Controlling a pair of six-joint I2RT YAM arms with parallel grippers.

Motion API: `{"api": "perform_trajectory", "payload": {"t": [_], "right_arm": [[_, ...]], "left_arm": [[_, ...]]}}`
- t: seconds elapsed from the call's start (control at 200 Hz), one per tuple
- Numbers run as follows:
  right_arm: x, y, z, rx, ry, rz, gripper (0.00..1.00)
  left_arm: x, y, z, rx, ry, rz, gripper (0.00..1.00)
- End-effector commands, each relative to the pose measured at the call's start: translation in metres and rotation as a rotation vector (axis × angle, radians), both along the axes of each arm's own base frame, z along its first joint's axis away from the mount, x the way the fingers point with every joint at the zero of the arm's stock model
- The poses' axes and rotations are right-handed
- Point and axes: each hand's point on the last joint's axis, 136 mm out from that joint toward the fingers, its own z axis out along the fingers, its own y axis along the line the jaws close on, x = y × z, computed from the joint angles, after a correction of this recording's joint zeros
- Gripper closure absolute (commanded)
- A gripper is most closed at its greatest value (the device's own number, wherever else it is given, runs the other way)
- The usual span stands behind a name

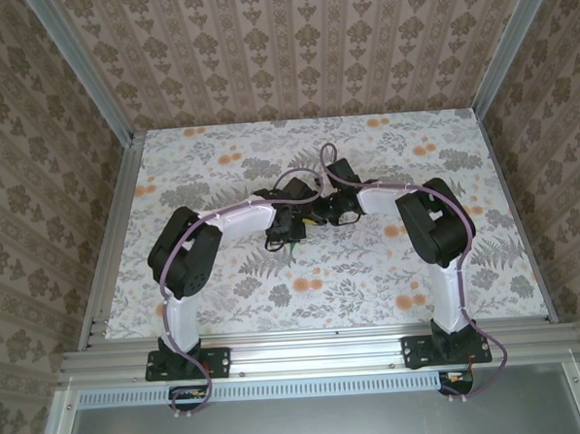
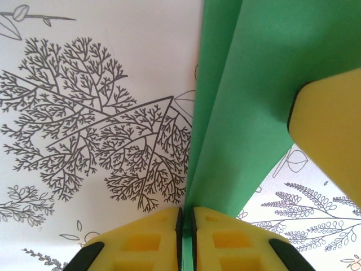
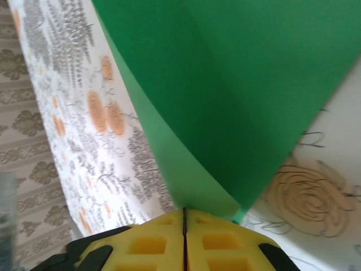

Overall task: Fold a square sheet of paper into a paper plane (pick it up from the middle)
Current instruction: Fold the wing for the fifth time at the center of the table.

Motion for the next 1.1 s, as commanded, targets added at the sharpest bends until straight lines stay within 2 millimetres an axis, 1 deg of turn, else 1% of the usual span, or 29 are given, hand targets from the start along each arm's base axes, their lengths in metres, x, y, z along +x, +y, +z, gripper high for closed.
{"api": "perform_trajectory", "payload": {"t": [0.0, 0.145, 0.275, 0.365, 0.435, 0.53, 0.58, 0.705, 0.93, 1.09], "right_arm": [[0.002, -0.012, -0.015, -0.108, 0.005, -0.022, 0.89], [0.007, -0.018, -0.016, -0.156, -0.016, -0.029, 0.87], [0.01, -0.012, -0.013, -0.123, -0.034, -0.018, 0.85], [0.012, -0.003, 0.0, -0.052, -0.065, -0.006, 0.85], [0.012, 0.0, 0.014, -0.011, -0.093, -0.006, 0.85], [0.011, -0.005, 0.028, -0.013, -0.139, -0.015, 0.83], [0.012, -0.01, 0.029, -0.044, -0.148, -0.019, 0.81], [0.012, -0.016, 0.019, -0.089, -0.141, -0.009, 0.74], [0.012, -0.006, 0.009, -0.059, -0.131, 0.046, 0.67], [0.012, 0.002, 0.007, -0.023, -0.138, 0.092, 0.68]], "left_arm": [[-0.031, 0.016, -0.034, 0.093, 0.135, -0.032, 0.85], [-0.031, 0.016, -0.034, 0.093, 0.135, -0.033, 0.85], [-0.03, 0.016, -0.033, 0.09, 0.133, -0.031, 0.85], [-0.03, 0.015, -0.033, 0.088, 0.132, -0.032, 0.85], [-0.03, 0.015, -0.034, 0.088, 0.131, -0.034, 0.85], [-0.03, 0.014, -0.035, 0.086, 0.133, -0.037, 0.86], [-0.03, 0.014, -0.035, 0.085, 0.134, -0.039, 0.85], [-0.029, 0.013, -0.035, 0.083, 0.133, -0.041, 0.86], [-0.031, 0.013, -0.035, 0.082, 0.135, -0.042, 0.86], [-0.031, 0.013, -0.035, 0.082, 0.135, -0.044, 0.86]]}}
